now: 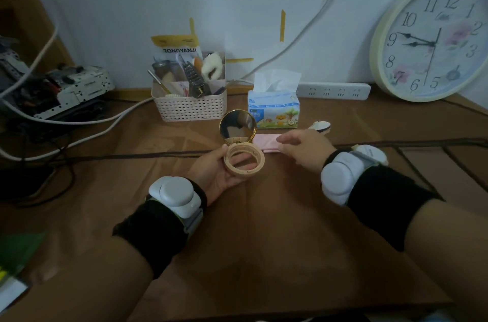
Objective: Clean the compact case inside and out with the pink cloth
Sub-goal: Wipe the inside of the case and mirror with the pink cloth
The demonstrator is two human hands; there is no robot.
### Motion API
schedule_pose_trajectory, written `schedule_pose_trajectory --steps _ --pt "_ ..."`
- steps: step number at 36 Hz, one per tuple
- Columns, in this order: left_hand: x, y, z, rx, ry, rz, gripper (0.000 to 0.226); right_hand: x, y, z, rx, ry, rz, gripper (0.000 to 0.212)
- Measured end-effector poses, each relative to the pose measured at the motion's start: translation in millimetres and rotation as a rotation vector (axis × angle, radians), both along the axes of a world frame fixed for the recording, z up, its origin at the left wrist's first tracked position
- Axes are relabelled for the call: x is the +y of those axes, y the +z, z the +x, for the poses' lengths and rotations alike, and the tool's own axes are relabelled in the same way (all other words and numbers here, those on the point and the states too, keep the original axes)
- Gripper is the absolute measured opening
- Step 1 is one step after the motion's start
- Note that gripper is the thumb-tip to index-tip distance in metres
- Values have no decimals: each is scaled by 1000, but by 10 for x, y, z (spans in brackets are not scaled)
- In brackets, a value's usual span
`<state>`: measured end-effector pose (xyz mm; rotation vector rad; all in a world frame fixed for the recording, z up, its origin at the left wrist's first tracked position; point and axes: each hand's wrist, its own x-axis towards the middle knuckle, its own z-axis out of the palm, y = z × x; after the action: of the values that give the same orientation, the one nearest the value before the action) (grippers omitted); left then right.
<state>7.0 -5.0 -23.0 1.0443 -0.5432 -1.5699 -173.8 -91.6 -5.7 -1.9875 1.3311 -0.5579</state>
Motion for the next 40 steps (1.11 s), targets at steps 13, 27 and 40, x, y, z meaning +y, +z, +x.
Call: schedule_pose_trajectory --steps 13,27,40 --pt "-28 -89 125 -4 1 18 40 -204 -136 370 258 -46 -139 21" --pt "14 -62 101 -3 32 7 39 -33 106 187 -227 -119 -157 13" --pt "92 82 -11 16 42 0 44 86 277 33 -321 -171 -116 14"
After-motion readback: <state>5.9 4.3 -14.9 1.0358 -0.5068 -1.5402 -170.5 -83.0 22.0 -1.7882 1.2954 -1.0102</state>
